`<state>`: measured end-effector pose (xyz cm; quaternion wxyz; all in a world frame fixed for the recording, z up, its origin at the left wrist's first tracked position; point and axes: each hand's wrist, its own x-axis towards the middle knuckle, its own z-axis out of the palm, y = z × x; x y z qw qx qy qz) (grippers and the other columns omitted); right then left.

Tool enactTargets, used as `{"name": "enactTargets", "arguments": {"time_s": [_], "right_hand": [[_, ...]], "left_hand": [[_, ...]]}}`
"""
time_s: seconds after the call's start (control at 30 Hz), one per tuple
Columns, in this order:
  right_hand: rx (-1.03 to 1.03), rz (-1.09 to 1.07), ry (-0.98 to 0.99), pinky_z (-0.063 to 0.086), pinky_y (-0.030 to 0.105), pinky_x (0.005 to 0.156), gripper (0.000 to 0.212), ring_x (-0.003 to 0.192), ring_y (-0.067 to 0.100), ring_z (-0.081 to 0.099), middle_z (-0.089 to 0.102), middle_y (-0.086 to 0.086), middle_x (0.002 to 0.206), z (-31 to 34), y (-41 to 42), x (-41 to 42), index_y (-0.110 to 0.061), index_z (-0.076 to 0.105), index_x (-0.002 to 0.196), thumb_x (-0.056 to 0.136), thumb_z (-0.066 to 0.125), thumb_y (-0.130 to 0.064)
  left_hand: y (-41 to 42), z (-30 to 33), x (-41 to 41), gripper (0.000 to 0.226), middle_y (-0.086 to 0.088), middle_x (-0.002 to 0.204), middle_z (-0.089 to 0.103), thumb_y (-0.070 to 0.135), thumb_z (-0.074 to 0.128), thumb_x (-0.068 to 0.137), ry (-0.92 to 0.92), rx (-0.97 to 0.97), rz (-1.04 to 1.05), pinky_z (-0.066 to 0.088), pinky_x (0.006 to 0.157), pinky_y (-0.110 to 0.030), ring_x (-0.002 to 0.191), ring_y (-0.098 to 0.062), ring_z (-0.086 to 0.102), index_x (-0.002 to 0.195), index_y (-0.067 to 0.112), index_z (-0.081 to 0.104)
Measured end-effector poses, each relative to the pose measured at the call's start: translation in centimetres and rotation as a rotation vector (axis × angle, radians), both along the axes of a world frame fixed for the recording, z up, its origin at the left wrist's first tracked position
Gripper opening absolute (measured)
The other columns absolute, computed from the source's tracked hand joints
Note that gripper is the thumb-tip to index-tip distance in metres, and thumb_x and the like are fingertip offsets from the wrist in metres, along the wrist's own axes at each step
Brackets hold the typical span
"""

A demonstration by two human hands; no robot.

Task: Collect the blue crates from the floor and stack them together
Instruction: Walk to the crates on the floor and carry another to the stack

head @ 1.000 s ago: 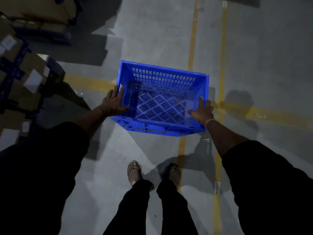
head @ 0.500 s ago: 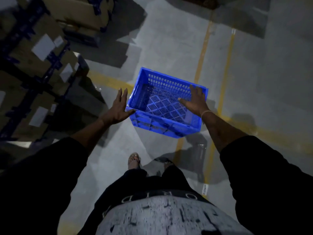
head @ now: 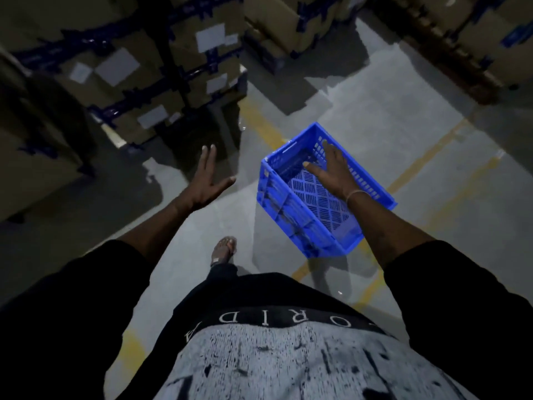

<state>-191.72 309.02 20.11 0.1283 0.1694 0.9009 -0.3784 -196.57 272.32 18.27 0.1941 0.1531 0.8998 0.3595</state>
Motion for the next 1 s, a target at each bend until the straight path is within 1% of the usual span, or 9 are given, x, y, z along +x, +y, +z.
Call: {"name": "enactTargets", "arguments": {"time_s": [0.1,0.27,0.37,0.5,0.6,0.7,0.8,0.9,1.0], "right_hand": [[-0.002,0.125,0.02,0.014,0.054,0.124,0.101,0.157,0.026,0.004,0.007,0.003,0.171,0.4,-2.1,-1.1,-0.027,0.012,0.163,0.086,0.059,-0.072],[0.024,0.361,0.079,0.015,0.047,0.125,0.09,0.155,0.029,0.013,0.017,0.012,0.167,2.0,-8.2,-3.3,-0.017,0.017,0.162,0.094,0.064,-0.053],[0.013,0.462,0.108,0.02,0.045,0.124,0.092,0.153,0.029,0.02,0.023,0.013,0.165,2.6,-12.5,-4.0,-0.016,0.02,0.161,0.091,0.063,-0.058],[0.0,0.596,0.106,0.021,0.045,0.124,0.094,0.154,0.027,0.018,0.022,0.01,0.166,3.2,-18.9,-4.0,-0.02,0.019,0.162,0.09,0.061,-0.063],[0.023,0.696,0.113,0.019,0.039,0.122,0.095,0.153,0.026,0.02,0.025,0.011,0.166,3.3,-24.0,-3.6,-0.018,0.02,0.162,0.09,0.062,-0.064],[0.013,0.804,0.093,0.022,0.043,0.122,0.101,0.153,0.027,0.021,0.023,0.009,0.166,3.5,-29.1,-2.2,-0.02,0.019,0.162,0.085,0.057,-0.074],[-0.001,0.885,0.073,0.021,0.046,0.122,0.1,0.153,0.029,0.019,0.02,0.007,0.167,3.7,-34.3,0.4,-0.023,0.018,0.162,0.084,0.056,-0.074],[-0.008,0.955,0.065,0.022,0.049,0.123,0.098,0.153,0.029,0.019,0.018,0.005,0.168,4.3,-39.6,3.9,-0.024,0.018,0.162,0.086,0.057,-0.072],[-0.003,1.038,0.073,0.022,0.046,0.122,0.098,0.153,0.029,0.021,0.021,0.006,0.167,4.4,-45.4,7.8,-0.023,0.021,0.161,0.085,0.056,-0.073]], "left_hand": [[-2.6,0.2,3.5,0.102,0.006,0.169,-0.023,0.068,0.054,0.094,-0.021,0.003,0.129,0.011,0.128,-0.043,0.154,-0.008,-0.015,0.162,0.03,-0.012],[-7.8,0.9,9.7,0.102,0.012,0.167,-0.025,0.07,0.052,0.093,-0.023,0.024,0.322,0.011,0.125,-0.037,0.154,-0.007,-0.017,0.161,0.032,-0.014],[-10.9,1.7,13.2,0.1,0.011,0.167,-0.025,0.065,0.053,0.095,-0.029,0.026,0.465,0.014,0.118,-0.03,0.15,-0.001,-0.011,0.161,0.033,-0.014],[-15.7,2.0,18.3,0.103,0.018,0.166,-0.026,0.077,0.053,0.089,-0.043,0.08,0.646,0.026,0.122,-0.041,0.158,-0.016,0.006,0.157,0.045,-0.016],[-19.2,2.0,22.4,0.104,0.019,0.166,-0.026,0.079,0.052,0.088,-0.039,0.097,0.758,0.026,0.123,-0.044,0.158,-0.018,0.006,0.157,0.044,-0.017],[-22.5,1.9,26.9,0.103,0.02,0.165,-0.027,0.08,0.049,0.088,-0.027,0.082,0.854,0.024,0.124,-0.045,0.158,-0.018,0.004,0.157,0.044,-0.018],[-25.9,1.6,32.1,0.102,0.021,0.165,-0.027,0.079,0.048,0.089,-0.021,0.092,0.932,0.022,0.124,-0.041,0.158,-0.018,0.004,0.159,0.041,-0.017],[-29.4,1.8,37.4,0.104,0.021,0.166,-0.024,0.082,0.048,0.087,-0.04,0.104,1.007,0.023,0.125,-0.049,0.158,-0.019,0.006,0.159,0.041,-0.015],[-33.0,2.0,43.1,0.103,0.024,0.165,-0.024,0.084,0.047,0.086,-0.034,0.119,1.095,0.023,0.124,-0.053,0.158,-0.018,0.006,0.157,0.046,-0.016]]}}
